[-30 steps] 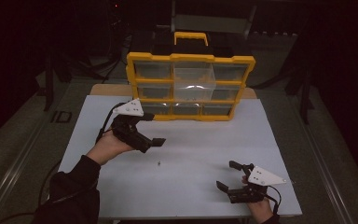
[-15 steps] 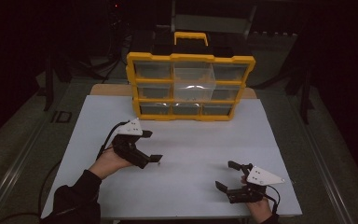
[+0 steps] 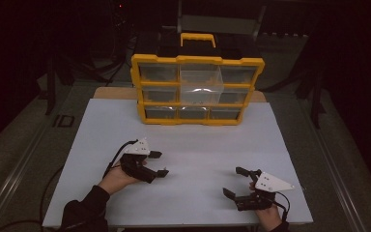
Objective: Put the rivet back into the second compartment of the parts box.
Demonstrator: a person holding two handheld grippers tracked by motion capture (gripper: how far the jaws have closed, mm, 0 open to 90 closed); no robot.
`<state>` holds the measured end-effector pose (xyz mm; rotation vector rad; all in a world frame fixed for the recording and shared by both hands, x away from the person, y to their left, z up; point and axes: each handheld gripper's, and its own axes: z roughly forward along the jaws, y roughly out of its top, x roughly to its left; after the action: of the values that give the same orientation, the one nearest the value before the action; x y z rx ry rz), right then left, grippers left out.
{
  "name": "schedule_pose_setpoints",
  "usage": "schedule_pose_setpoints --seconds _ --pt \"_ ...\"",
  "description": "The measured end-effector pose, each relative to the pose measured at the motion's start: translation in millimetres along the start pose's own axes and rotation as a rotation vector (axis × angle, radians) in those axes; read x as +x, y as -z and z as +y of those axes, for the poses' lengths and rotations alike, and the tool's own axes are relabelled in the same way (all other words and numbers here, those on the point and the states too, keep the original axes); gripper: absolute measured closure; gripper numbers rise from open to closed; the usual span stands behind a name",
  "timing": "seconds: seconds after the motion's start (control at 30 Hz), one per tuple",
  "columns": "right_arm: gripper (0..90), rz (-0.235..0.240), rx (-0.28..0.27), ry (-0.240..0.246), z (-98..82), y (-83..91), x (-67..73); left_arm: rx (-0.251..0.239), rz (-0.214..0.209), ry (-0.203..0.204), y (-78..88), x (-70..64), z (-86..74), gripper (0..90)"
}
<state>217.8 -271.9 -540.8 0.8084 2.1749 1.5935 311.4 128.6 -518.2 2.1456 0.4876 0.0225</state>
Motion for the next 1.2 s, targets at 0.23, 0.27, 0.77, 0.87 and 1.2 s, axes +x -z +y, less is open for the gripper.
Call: schedule_pose_setpoints --seconds 0.23,0.27,0.77,0.87,1.2 --pt "11.0 0.001 0.001 0.000 -0.2 0.2 -0.1 0.057 0.055 0.012 -20.6 0.2 -9.3 37.5" --pt "11.0 0.001 0.002 -0.002 -0.3 0.4 -0.2 0.063 0.062 0.012 -23.5 0.1 -10.7 40.2" --pt "11.0 0.001 0.005 -0.005 -0.5 0.2 -0.2 0.164 0.153 -0.057 -45.4 -6.1 -21.0 57.0" --pt "11.0 0.002 0.005 -0.003 -0.3 0.1 0.0 0.164 0.143 -0.038 -45.3 -4.3 -20.5 61.1" --pt "11.0 0.002 0.007 -0.004 -0.4 0.1 0.2 0.134 0.136 0.029 -42.1 8.0 -23.7 84.5"
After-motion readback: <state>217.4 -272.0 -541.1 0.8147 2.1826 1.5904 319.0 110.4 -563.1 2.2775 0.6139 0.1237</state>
